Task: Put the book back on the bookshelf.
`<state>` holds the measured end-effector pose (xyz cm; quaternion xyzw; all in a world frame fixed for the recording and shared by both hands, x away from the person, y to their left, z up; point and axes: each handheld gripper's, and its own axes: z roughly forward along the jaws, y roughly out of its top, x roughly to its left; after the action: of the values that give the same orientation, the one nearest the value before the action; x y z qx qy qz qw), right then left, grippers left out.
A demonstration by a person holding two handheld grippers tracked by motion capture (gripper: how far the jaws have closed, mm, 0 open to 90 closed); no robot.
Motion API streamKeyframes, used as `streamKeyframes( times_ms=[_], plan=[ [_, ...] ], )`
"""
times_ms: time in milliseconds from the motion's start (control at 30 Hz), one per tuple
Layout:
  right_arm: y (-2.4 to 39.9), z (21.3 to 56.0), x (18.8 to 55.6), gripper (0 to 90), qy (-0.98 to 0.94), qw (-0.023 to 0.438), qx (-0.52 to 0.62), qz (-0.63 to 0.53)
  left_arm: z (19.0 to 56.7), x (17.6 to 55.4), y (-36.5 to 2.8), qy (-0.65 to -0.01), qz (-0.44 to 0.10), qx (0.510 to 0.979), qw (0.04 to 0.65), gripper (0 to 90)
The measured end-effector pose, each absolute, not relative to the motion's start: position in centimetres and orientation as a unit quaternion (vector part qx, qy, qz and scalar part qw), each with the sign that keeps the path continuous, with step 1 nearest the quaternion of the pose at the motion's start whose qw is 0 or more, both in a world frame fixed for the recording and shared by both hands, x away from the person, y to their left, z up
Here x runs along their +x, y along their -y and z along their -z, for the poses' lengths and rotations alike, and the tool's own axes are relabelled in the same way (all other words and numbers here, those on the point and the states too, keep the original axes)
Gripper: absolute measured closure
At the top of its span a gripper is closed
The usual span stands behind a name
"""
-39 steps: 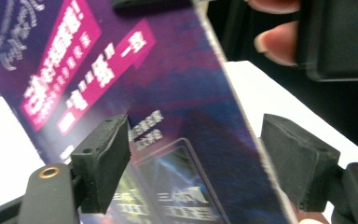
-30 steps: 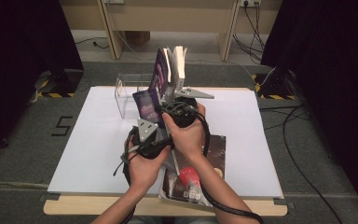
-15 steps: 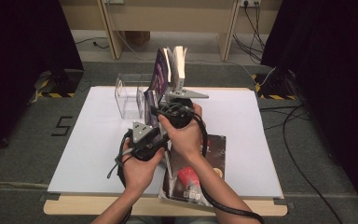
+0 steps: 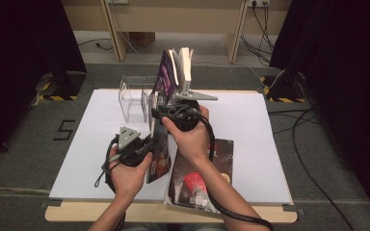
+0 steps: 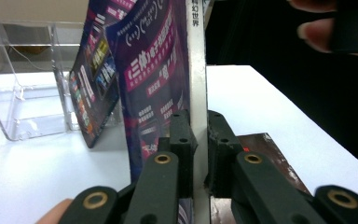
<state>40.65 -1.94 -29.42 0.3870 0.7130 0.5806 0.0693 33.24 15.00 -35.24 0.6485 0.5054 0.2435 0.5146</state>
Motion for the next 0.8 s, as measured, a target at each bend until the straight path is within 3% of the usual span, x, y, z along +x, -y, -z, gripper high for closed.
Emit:
streamKeyframes(
  times_ms=[267, 467, 800],
  plan=[
    [7.4, 28.7, 40.0, 65.9, -0.675, 0.091, 0.410, -0.606, 34.8, 33.4, -17.4, -0.507, -0.229, 0.641, 0.529, 82.6],
    [12.7, 31.9, 40.2, 65.9, -0.664, 0.096, 0.463, -0.580, 34.6, 33.6, -18.4, -0.501, -0.225, 0.647, 0.528, 82.7],
    [18.1, 37.0, 39.5, 65.8, -0.648, 0.091, 0.522, -0.547, 34.0, 33.9, -20.9, -0.503, -0.238, 0.643, 0.527, 82.8]
  ],
)
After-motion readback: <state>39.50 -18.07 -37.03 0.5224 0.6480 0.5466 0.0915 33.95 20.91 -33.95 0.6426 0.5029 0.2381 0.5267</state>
